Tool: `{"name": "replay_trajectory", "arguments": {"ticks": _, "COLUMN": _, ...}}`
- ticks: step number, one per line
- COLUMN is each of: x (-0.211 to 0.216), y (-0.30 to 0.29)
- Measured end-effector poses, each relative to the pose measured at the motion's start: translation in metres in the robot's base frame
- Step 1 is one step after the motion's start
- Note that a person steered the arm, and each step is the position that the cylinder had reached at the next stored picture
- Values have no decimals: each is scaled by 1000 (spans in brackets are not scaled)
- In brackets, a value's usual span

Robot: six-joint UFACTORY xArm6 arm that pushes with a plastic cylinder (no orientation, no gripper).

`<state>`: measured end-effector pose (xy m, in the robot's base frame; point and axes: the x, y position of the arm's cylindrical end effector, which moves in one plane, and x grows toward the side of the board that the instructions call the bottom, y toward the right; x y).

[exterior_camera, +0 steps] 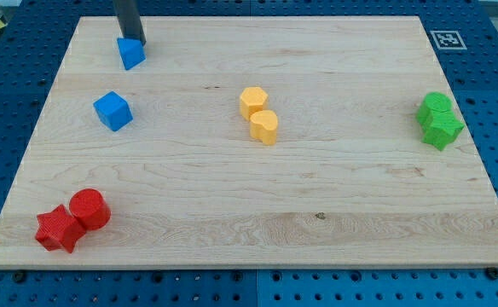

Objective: Push blue triangle closer to the blue cube

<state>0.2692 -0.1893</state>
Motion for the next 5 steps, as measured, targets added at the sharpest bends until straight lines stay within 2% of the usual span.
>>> {"name": "replay_trajectory", "arguments": {"ticks": 4, "x": 71, "y": 0}}
{"name": "replay_trajectory", "arguments": {"ticks": 5, "x": 71, "y": 0}}
